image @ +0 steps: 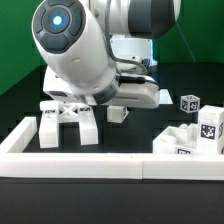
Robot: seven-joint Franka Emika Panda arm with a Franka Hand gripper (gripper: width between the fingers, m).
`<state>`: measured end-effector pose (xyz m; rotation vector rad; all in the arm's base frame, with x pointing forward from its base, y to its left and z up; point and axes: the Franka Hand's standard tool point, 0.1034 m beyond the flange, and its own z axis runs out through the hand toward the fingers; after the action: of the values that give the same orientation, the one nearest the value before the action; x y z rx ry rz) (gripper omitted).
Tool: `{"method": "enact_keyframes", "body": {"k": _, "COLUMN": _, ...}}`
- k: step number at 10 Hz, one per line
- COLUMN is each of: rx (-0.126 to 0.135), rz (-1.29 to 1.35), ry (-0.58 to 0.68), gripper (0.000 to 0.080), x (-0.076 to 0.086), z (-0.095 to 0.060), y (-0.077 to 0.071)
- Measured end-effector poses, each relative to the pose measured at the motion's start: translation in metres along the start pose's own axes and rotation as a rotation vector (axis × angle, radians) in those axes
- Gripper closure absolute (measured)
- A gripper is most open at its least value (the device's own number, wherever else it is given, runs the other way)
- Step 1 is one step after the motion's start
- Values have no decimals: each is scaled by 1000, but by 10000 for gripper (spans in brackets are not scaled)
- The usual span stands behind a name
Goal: Assemble chair
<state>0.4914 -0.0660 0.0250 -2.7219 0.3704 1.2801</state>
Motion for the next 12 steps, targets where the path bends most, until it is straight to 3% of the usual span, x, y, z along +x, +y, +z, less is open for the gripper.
{"method": "enact_keyframes", "body": {"k": 5, "rx": -3, "rz": -1, "ry": -1, "gripper": 151, "x": 3, "z": 6, "y": -5}}
{"method": "enact_keyframes", "body": {"k": 8, "rx": -8, "rz": 5, "ry": 1, "gripper": 181, "x": 5, "z": 8, "y": 0}}
{"method": "enact_keyframes", "body": {"k": 10, "rx": -8, "rz": 4, "ry": 2, "gripper": 513, "x": 5, "z": 8, "y": -1}}
{"method": "enact_keyframes", "body": {"k": 12, "rx": -7, "rz": 4, "ry": 3, "gripper": 511, "x": 5, "z": 7, "y": -1}}
